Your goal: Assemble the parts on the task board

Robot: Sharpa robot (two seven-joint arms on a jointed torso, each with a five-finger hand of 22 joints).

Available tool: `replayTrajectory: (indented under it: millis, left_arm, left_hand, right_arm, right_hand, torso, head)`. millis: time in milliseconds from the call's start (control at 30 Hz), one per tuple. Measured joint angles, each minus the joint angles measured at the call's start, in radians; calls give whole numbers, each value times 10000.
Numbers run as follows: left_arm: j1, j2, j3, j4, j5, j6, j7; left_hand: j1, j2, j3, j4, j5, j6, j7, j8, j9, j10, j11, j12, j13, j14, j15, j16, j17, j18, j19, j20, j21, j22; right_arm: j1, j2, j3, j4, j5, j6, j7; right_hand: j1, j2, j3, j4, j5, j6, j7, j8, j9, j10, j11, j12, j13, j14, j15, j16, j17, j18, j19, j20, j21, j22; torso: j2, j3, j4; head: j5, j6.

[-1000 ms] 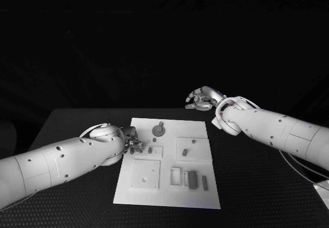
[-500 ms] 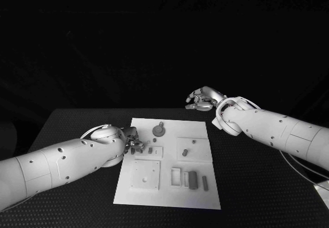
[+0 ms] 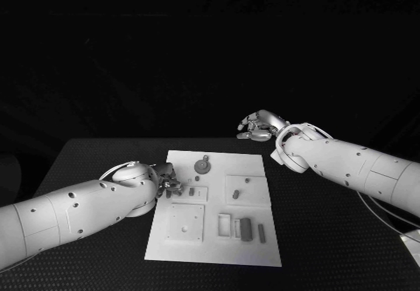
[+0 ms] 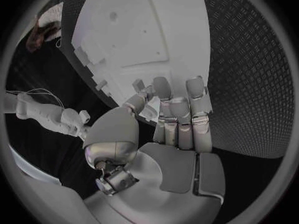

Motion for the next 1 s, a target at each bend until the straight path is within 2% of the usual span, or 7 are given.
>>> replayTrajectory:
  millis: [267,667,733,1000]
  left_arm:
    - [-37,-125,0,164,3,-194,15]
    - [-83,-245,-25,198,-9,-812,-1]
    - [-90,-247,-25,209,-11,-905,-1]
    - [-117,-249,-26,242,-13,-1131,-2]
  left_hand:
    - [0,0,1,1,-5,0,0,24,-1,0,0,0,-1,2,2,0,-1,0,1,1,0,0]
    - [0,0,17,17,-16,1,0,45,3,16,16,39,-3,-4,-4,0,-2,0,16,19,39,6]
    - [0,0,17,17,-129,1,0,45,4,17,16,39,-3,-4,-5,0,-15,0,16,20,87,6]
    - [0,0,44,44,-222,1,1,40,4,17,16,38,-9,-5,-5,0,-38,0,2,35,109,5]
  right_arm:
    - [0,-5,0,-1,0,0,2]
    - [0,-7,0,2,0,2,6]
    - [0,-8,0,2,0,2,6]
    - [0,-11,0,7,0,4,7]
  right_hand:
    - [0,0,0,0,0,2,-3,0,-1,0,0,0,0,0,0,0,-9,0,0,0,0,0]
    - [0,0,0,0,0,13,-12,0,-2,0,0,-1,1,0,0,0,-8,0,0,0,0,-1]
    - [0,0,0,0,0,-3,3,0,-2,0,0,-1,1,0,0,0,-8,-1,0,0,0,-1]
    - [0,0,0,0,0,-9,9,0,-3,0,0,-7,-9,0,0,0,-8,0,0,0,0,-1]
  torso:
    - [1,-4,1]
    - [1,-4,6]
    - [1,-4,6]
    - [0,-4,6]
  head:
    - [-10,-13]
    - [-8,-29]
    - [-5,-30]
    - [5,-31]
